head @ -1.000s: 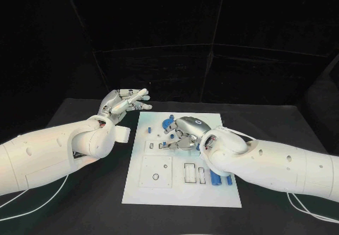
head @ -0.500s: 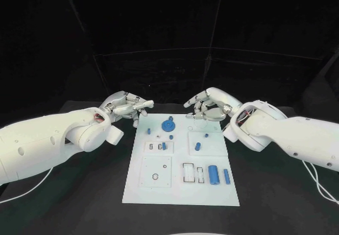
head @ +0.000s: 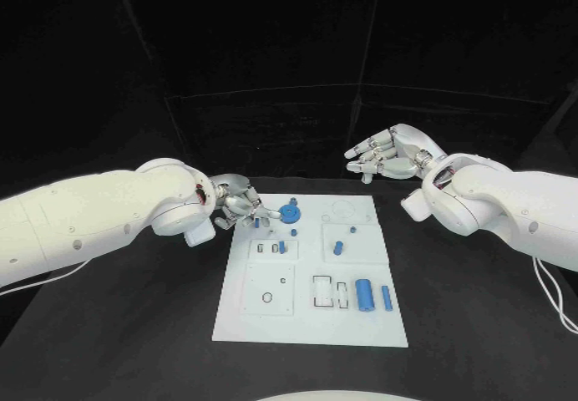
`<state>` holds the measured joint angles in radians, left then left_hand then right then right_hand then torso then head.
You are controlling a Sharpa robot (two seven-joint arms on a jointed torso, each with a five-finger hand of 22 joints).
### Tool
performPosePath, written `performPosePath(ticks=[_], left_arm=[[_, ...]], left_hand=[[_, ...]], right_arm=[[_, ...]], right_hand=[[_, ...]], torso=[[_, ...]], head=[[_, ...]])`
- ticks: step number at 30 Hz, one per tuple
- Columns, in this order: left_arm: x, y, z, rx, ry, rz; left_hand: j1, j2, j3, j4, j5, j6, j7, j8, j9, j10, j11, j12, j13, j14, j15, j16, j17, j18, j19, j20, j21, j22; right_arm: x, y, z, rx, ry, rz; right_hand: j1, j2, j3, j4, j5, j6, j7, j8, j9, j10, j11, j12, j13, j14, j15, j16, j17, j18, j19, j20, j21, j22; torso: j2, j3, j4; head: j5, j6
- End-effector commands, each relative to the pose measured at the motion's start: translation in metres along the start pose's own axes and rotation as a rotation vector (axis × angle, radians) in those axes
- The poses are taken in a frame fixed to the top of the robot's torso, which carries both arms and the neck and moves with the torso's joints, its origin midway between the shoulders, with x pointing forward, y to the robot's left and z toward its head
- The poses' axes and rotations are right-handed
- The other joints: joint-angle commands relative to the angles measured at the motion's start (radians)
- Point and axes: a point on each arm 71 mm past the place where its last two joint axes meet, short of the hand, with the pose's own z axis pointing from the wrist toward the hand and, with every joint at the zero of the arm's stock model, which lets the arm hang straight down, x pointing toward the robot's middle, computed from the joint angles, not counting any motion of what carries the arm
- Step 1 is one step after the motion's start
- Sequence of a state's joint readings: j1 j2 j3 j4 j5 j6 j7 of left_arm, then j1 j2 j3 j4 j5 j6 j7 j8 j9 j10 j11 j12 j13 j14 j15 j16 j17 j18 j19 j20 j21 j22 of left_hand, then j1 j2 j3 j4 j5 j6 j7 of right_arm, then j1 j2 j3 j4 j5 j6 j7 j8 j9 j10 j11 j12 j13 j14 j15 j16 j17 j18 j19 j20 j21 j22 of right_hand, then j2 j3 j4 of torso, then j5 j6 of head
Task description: Assemble the parts on the task board
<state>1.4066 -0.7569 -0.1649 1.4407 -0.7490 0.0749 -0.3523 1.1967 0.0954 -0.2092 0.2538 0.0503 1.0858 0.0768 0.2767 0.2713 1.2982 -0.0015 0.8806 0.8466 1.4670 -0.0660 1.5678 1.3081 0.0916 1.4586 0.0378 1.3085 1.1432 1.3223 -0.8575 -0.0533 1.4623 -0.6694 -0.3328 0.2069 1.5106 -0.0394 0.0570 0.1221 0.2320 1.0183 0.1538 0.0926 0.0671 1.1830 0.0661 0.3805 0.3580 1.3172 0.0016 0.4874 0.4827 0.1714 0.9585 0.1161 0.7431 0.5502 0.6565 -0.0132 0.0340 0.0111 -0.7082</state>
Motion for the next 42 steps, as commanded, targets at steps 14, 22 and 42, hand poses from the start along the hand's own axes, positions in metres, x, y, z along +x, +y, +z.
performPosePath(ticks=[14, 22, 42], left_arm=[[0.009, -0.020, 0.026, -0.172, 0.014, 0.287], [0.015, -0.025, 0.039, -0.198, 0.055, 0.336], [0.023, -0.029, 0.056, -0.234, 0.095, 0.373]], left_hand=[[-0.058, 0.013, -0.085, 0.034, -0.002, -0.041, -0.021, 0.116, 0.138, 0.031, -0.016, 0.202, 0.201, 0.104, -0.016, 0.003, 0.263, -0.032, 0.030, -0.015, 0.073, 0.111], [-0.033, 0.019, -0.083, 0.024, -0.001, -0.059, -0.020, 0.131, 0.165, 0.025, -0.015, 0.205, 0.205, 0.104, -0.015, 0.003, 0.263, -0.033, 0.029, -0.014, 0.077, 0.118], [-0.024, 0.015, -0.088, 0.028, -0.001, -0.078, -0.020, 0.156, 0.208, 0.029, -0.015, 0.224, 0.225, 0.104, -0.014, 0.003, 0.263, -0.036, 0.033, -0.012, 0.091, 0.142]], right_arm=[[-0.001, 0.000, 0.005, -0.007, 0.005, 0.015], [0.000, 0.001, 0.007, -0.010, 0.006, 0.004], [0.002, 0.001, 0.009, -0.007, 0.009, -0.003]], right_hand=[[-0.010, -0.021, 0.007, 0.009, 0.011, 0.011, 0.000, -0.016, 0.000, 0.032, 0.000, -0.038, -0.027, 0.034, -0.001, -0.055, 0.000, 0.011, 0.026, -0.003, -0.030, -0.019], [-0.007, -0.028, 0.010, 0.007, 0.032, 0.010, 0.001, -0.020, 0.000, 0.037, 0.000, -0.048, -0.033, 0.041, -0.002, -0.071, 0.003, 0.011, 0.031, -0.003, -0.039, -0.024], [0.000, -0.038, 0.016, -0.001, 0.043, 0.009, 0.003, -0.023, 0.000, 0.037, 0.002, -0.060, -0.040, 0.041, 0.000, -0.092, 0.005, 0.010, 0.033, -0.003, -0.047, -0.028]], torso=[[-0.004, 0.0017, -0.0036], [-0.003, 0.0019, -0.0031], [-0.002, 0.0024, -0.0022]], head=[[0.009, -0.006], [0.009, -0.012], [0.008, -0.023]])
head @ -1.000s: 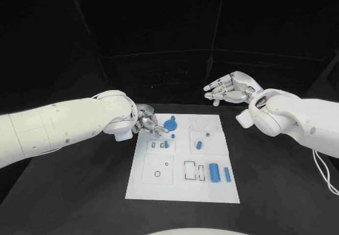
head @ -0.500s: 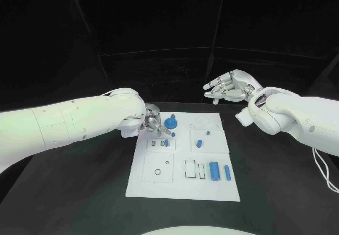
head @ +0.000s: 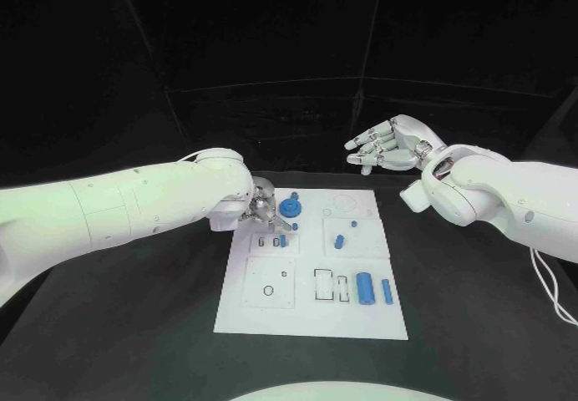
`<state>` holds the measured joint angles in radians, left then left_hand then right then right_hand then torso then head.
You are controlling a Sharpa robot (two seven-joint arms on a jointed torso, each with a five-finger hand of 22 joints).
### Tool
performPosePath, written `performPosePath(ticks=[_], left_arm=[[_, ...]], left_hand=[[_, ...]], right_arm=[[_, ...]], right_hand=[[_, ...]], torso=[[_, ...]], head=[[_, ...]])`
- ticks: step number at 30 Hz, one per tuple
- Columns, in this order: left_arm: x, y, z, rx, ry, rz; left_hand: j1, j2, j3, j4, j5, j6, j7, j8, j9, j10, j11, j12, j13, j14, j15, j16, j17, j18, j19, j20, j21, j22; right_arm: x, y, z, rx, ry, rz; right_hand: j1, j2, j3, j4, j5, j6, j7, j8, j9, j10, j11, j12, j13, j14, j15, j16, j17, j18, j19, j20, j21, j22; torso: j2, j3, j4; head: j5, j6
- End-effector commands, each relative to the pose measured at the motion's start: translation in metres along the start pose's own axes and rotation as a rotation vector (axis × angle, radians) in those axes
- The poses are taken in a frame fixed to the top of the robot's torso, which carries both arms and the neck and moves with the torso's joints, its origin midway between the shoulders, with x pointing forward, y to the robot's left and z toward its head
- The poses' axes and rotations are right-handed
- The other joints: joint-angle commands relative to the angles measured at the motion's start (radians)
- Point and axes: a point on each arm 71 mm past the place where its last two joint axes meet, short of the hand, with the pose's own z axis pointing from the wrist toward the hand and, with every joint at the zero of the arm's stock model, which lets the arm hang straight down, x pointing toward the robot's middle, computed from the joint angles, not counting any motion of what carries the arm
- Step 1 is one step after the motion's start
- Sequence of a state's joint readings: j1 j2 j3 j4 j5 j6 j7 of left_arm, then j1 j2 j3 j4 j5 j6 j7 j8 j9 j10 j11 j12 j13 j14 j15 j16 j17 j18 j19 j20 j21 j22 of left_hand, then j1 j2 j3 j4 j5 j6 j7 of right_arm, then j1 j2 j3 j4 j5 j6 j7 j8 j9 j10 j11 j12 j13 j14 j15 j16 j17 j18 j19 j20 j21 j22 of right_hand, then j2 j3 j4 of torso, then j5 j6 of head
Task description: Assemble the parts on the task board
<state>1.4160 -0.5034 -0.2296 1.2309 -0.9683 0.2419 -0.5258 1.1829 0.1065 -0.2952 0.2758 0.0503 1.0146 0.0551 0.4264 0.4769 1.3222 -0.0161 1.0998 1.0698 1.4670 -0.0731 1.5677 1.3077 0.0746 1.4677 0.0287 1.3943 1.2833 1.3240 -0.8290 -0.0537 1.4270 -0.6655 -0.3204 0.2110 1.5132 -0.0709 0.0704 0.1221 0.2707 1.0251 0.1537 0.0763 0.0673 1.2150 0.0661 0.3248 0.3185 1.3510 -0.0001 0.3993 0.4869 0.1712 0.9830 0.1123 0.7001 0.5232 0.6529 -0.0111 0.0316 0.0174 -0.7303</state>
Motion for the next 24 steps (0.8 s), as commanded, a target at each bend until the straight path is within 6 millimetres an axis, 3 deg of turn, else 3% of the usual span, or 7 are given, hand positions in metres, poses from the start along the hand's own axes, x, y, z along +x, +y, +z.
performPosePath(ticks=[1, 16, 24], left_arm=[[0.001, 0.000, 0.002, -0.016, 0.014, 0.020], [0.007, -0.008, 0.010, -0.017, 0.033, 0.035], [0.008, -0.010, 0.012, -0.022, 0.051, 0.045]], left_hand=[[-0.012, 0.004, -0.004, 0.007, -0.001, -0.007, 0.002, 0.007, 0.004, 0.005, 0.000, 0.006, 0.003, 0.104, -0.007, 0.003, 0.263, -0.019, 0.024, -0.003, 0.006, 0.002], [-0.020, 0.008, -0.009, 0.009, -0.001, -0.011, 0.000, 0.015, 0.018, 0.009, -0.001, 0.014, 0.011, 0.104, -0.008, 0.003, 0.263, -0.019, 0.023, -0.003, 0.006, 0.003], [-0.013, 0.010, -0.006, 0.005, -0.001, -0.012, 0.000, 0.018, 0.023, 0.009, -0.002, 0.015, 0.012, 0.104, -0.008, 0.003, 0.263, -0.019, 0.023, -0.003, 0.007, 0.004]], right_arm=[[0.000, 0.002, 0.001, -0.007, 0.003, -0.004], [0.004, 0.004, 0.004, -0.008, 0.014, -0.001], [0.004, 0.004, 0.004, -0.008, 0.017, -0.001]], right_hand=[[-0.002, -0.006, 0.003, -0.001, 0.004, 0.002, 0.003, -0.007, -0.001, 0.005, 0.002, -0.005, -0.001, 0.007, 0.002, -0.003, 0.001, 0.011, 0.008, 0.001, -0.004, -0.001], [-0.005, -0.006, 0.004, 0.001, 0.011, 0.002, 0.003, -0.007, -0.001, 0.005, 0.003, -0.009, -0.003, 0.008, 0.003, -0.010, 0.002, 0.010, 0.008, 0.002, -0.007, -0.002], [-0.006, -0.006, 0.005, 0.002, 0.013, 0.003, 0.003, -0.007, 0.000, 0.006, 0.003, -0.010, -0.003, 0.008, 0.003, -0.012, 0.002, 0.010, 0.008, 0.002, -0.008, -0.003]], torso=[[0.001, 0.0005, 0.0001], [0.000, -0.0002, -0.0001], [-0.001, 0.0007, 0.0004]], head=[[0.003, -0.001], [0.003, -0.012], [-0.001, -0.012]])
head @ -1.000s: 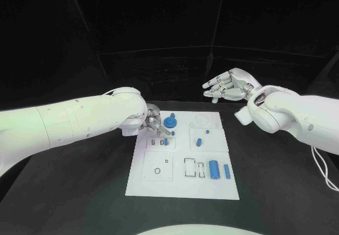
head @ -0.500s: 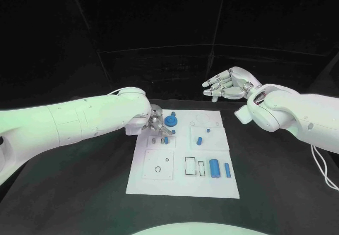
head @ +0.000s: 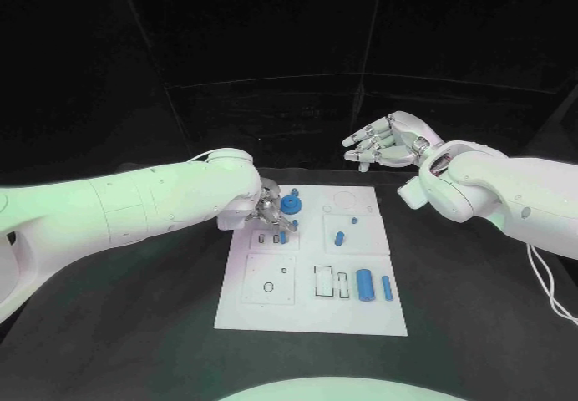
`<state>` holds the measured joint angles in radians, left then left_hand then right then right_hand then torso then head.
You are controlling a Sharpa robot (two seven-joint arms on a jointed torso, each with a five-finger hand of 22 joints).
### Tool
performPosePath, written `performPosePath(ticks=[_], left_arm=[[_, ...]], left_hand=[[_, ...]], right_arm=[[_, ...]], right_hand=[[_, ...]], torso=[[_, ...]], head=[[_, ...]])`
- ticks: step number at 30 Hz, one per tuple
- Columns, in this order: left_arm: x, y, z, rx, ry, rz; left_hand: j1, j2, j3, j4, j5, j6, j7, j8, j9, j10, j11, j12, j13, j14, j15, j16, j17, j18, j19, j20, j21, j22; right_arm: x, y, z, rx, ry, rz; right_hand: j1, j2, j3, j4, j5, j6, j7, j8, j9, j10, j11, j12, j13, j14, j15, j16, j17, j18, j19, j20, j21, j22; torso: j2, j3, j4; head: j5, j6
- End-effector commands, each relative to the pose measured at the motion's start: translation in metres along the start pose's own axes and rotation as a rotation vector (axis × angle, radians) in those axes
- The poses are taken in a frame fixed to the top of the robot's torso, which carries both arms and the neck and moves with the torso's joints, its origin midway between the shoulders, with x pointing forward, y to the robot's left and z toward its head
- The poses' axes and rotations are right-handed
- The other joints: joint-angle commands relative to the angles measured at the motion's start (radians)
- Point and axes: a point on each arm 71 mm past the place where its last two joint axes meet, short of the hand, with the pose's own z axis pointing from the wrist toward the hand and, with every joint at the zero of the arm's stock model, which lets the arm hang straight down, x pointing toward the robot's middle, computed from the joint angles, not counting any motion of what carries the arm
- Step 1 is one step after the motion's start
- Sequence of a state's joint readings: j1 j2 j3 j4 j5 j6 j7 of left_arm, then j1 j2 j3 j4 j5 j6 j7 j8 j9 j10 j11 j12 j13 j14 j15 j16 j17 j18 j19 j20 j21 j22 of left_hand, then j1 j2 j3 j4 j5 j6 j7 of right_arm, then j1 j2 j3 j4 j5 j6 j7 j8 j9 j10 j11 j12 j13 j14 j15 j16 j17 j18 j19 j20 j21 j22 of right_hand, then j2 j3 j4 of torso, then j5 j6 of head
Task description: Assemble the parts on the task board
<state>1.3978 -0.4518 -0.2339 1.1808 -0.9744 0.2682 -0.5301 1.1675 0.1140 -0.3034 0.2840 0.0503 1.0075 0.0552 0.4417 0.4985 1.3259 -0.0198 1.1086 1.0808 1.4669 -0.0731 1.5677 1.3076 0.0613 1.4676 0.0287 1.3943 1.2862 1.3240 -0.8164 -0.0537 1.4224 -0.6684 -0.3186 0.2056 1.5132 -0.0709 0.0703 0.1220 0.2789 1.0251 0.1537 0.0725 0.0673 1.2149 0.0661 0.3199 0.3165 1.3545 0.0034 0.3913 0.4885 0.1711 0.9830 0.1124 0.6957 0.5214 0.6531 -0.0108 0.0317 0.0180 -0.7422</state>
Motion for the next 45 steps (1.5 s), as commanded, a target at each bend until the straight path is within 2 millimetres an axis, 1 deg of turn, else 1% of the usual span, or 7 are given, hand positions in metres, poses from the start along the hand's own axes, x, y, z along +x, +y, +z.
performPosePath(ticks=[1, 7, 20, 32, 35, 42, 45], left_arm=[[0.0009, 0.0001, 0.0005, -0.012, 0.022, 0.021], [0.0017, -0.0001, 0.0020, -0.018, 0.036, 0.029], [0.0066, -0.0006, 0.0073, -0.025, 0.052, 0.031], [0.0086, -0.0025, 0.0080, -0.019, 0.050, 0.029], [0.0093, -0.0034, 0.0078, -0.016, 0.051, 0.030], [0.0104, -0.0039, 0.0067, -0.007, 0.049, 0.018], [0.0105, -0.0023, 0.0059, -0.004, 0.047, 0.007]], left_hand=[[0.004, 0.003, 0.003, -0.004, -0.001, -0.006, 0.000, 0.003, 0.003, 0.006, 0.002, 0.008, 0.002, 0.104, -0.008, 0.003, 0.263, -0.006, 0.023, -0.003, 0.007, 0.002], [0.008, 0.004, 0.004, -0.006, -0.001, -0.007, -0.001, 0.005, 0.007, 0.006, 0.002, 0.008, 0.003, 0.104, -0.008, 0.003, 0.263, -0.006, 0.023, -0.003, 0.007, 0.003], [0.027, 0.012, 0.015, -0.017, -0.001, -0.009, -0.002, 0.013, 0.021, 0.007, 0.000, 0.012, 0.006, 0.104, -0.009, 0.003, 0.263, -0.006, 0.022, -0.004, 0.008, 0.005], [0.039, 0.015, 0.023, -0.024, 0.000, -0.011, -0.003, 0.018, 0.030, 0.008, 0.000, 0.013, 0.008, 0.104, -0.009, 0.003, 0.263, -0.007, 0.023, -0.004, 0.011, 0.010], [0.044, 0.016, 0.027, -0.027, 0.000, -0.011, -0.003, 0.020, 0.034, 0.008, -0.001, 0.014, 0.009, 0.104, -0.010, 0.003, 0.263, -0.007, 0.023, -0.004, 0.012, 0.011], [0.075, 0.030, 0.056, -0.047, 0.000, -0.010, -0.007, 0.031, 0.052, 0.011, -0.003, 0.015, 0.010, 0.104, -0.012, 0.003, 0.263, -0.006, 0.021, -0.005, 0.010, 0.009], [0.098, 0.036, 0.076, -0.065, 0.000, -0.008, -0.009, 0.038, 0.063, 0.012, -0.006, 0.016, 0.011, 0.104, -0.013, 0.003, 0.263, -0.006, 0.020, -0.006, 0.008, 0.007]], right_arm=[[0.0005, 0.0021, 0.0010, -0.008, 0.009, -0.001], [0.0007, 0.0021, 0.0011, -0.008, 0.010, 0.000], [0.0015, 0.0025, 0.0014, -0.009, 0.014, 0.001], [0.0014, 0.0018, 0.0025, -0.007, 0.015, 0.000], [0.0013, 0.0016, 0.0030, -0.006, 0.014, 0.000], [0.0005, 0.0003, 0.0040, -0.003, 0.013, -0.002], [0.0003, -0.0002, 0.0045, -0.002, 0.014, -0.003]], right_hand=[[-0.006, -0.006, 0.005, 0.002, 0.005, 0.003, 0.003, -0.003, -0.001, 0.006, 0.003, -0.005, -0.001, 0.005, -0.001, -0.004, 0.001, 0.010, 0.008, 0.002, -0.004, -0.001], [-0.008, -0.006, 0.005, 0.003, 0.006, 0.003, 0.004, -0.003, 0.000, 0.006, 0.003, -0.005, -0.002, 0.006, -0.001, -0.005, 0.001, 0.010, 0.008, 0.002, -0.004, -0.001], [-0.008, -0.006, 0.005, 0.003, 0.006, 0.003, 0.004, -0.003, 0.000, 0.006, 0.003, -0.005, -0.002, 0.006, -0.001, -0.005, 0.001, 0.010, 0.008, 0.002, -0.004, -0.001], [-0.010, -0.005, 0.006, 0.004, 0.008, 0.004, 0.004, -0.003, 0.000, 0.007, 0.003, -0.006, -0.003, 0.006, 0.000, -0.007, 0.002, 0.010, 0.008, 0.002, -0.006, -0.002], [-0.010, -0.005, 0.006, 0.004, 0.008, 0.004, 0.004, -0.003, 0.000, 0.007, 0.003, -0.006, -0.003, 0.006, 0.000, -0.007, 0.002, 0.010, 0.008, 0.002, -0.006, -0.002], [-0.010, -0.004, 0.007, 0.005, 0.009, 0.004, 0.003, -0.003, 0.000, 0.007, 0.003, -0.007, -0.003, 0.007, 0.000, -0.009, 0.003, 0.011, 0.009, 0.002, -0.006, -0.002], [-0.010, -0.004, 0.008, 0.004, 0.011, 0.004, 0.003, -0.003, 0.000, 0.007, 0.003, -0.008, -0.003, 0.007, -0.001, -0.010, 0.003, 0.011, 0.009, 0.002, -0.007, -0.002]], torso=[[-0.001, 0.0002, 0.0004], [-0.001, 0.0002, 0.0014], [0.001, -0.0001, 0.0009], [-0.001, -0.0003, 0.0015], [0.000, -0.0003, 0.0012], [-0.001, -0.0005, 0.0030], [0.000, -0.0005, 0.0025]], head=[[-0.002, -0.002], [-0.002, -0.005], [0.001, -0.002], [-0.002, -0.010], [-0.003, -0.005], [-0.007, -0.005], [-0.006, -0.009]])
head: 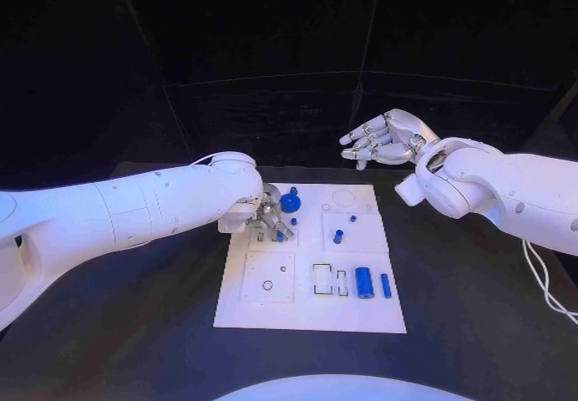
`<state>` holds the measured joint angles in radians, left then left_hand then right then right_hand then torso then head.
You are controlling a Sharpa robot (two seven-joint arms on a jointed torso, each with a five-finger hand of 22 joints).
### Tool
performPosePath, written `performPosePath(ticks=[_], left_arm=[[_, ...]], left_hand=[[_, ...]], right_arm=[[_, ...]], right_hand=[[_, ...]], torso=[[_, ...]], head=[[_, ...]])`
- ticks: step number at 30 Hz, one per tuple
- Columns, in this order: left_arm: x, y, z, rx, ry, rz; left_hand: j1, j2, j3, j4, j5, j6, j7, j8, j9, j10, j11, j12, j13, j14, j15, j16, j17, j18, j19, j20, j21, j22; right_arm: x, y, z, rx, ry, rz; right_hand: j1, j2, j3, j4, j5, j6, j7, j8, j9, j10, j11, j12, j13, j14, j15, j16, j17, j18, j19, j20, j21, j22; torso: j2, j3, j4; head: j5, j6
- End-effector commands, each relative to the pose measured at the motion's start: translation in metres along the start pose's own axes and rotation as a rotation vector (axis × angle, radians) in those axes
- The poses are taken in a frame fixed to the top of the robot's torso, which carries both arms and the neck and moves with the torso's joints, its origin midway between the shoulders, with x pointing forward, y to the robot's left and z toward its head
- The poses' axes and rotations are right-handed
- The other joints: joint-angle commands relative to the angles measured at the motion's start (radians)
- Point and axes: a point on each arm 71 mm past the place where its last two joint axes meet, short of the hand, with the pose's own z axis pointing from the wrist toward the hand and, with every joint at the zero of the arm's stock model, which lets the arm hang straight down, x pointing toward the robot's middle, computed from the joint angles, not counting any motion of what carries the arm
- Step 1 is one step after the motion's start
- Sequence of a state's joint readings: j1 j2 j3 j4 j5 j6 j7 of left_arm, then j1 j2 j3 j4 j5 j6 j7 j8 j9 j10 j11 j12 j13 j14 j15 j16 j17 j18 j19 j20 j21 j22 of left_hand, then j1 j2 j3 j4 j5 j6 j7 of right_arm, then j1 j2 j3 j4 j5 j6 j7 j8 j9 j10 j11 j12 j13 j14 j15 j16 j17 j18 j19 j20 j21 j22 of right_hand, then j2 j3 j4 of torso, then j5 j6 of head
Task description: Assemble the parts on the task board
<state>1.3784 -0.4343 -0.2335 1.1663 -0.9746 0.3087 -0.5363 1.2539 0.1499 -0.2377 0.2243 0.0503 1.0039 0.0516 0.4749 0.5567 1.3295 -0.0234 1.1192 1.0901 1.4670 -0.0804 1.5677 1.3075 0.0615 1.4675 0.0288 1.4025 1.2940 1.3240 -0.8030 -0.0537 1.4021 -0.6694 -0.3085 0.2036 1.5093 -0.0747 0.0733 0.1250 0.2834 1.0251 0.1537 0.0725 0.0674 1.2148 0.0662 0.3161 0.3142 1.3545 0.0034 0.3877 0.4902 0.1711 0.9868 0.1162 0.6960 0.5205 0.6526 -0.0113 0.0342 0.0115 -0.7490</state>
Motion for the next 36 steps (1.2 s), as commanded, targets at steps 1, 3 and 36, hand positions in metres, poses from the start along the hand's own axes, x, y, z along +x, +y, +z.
performPosePath(ticks=[1, 3, 36], left_arm=[[0.000, 0.001, -0.001, 0.003, -0.003, -0.019], [0.000, 0.002, -0.002, 0.009, 0.000, -0.034], [0.001, 0.019, -0.025, 0.069, -0.195, -0.224]], left_hand=[[0.016, 0.002, 0.015, -0.010, 0.000, -0.005, -0.006, 0.007, 0.008, 0.009, -0.003, 0.005, 0.002, 0.104, -0.007, 0.003, 0.263, -0.006, 0.020, -0.007, 0.000, 0.000], [0.029, 0.003, 0.027, -0.022, 0.000, -0.006, -0.009, 0.012, 0.017, 0.010, -0.005, 0.005, 0.002, 0.104, -0.008, 0.003, 0.263, -0.005, 0.019, -0.008, -0.003, -0.004], [0.079, -0.033, 0.415, -0.169, 0.000, -0.047, -0.027, 0.047, 0.193, 0.018, -0.023, -0.021, -0.021, 0.104, -0.023, 0.003, 0.263, -0.003, 0.017, -0.022, -0.017, -0.010]], right_arm=[[0.000, 0.001, 0.001, -0.007, 0.009, -0.002], [0.000, 0.001, 0.002, -0.006, 0.009, -0.003], [-0.006, -0.005, 0.003, 0.008, 0.004, -0.016]], right_hand=[[-0.006, 0.000, 0.005, 0.001, 0.006, 0.004, 0.003, -0.003, 0.000, 0.008, 0.003, -0.004, -0.001, 0.008, -0.001, -0.006, 0.001, 0.011, 0.005, -0.001, -0.007, -0.001], [-0.006, 0.000, 0.005, 0.001, 0.006, 0.004, 0.003, -0.003, 0.000, 0.008, 0.003, -0.004, -0.001, 0.008, -0.001, -0.006, 0.001, 0.011, 0.005, -0.001, -0.007, -0.001], [-0.013, 0.001, 0.006, 0.006, 0.010, 0.006, 0.004, -0.002, 0.000, 0.008, 0.004, -0.007, -0.003, 0.009, 0.000, -0.013, 0.003, 0.011, 0.005, -0.001, -0.011, -0.003]], torso=[[0.000, -0.0001, 0.0002], [0.000, -0.0002, 0.0001], [-0.004, 0.0078, 0.0057]], head=[[-0.001, -0.002], [0.001, -0.006], [0.017, 0.003]])
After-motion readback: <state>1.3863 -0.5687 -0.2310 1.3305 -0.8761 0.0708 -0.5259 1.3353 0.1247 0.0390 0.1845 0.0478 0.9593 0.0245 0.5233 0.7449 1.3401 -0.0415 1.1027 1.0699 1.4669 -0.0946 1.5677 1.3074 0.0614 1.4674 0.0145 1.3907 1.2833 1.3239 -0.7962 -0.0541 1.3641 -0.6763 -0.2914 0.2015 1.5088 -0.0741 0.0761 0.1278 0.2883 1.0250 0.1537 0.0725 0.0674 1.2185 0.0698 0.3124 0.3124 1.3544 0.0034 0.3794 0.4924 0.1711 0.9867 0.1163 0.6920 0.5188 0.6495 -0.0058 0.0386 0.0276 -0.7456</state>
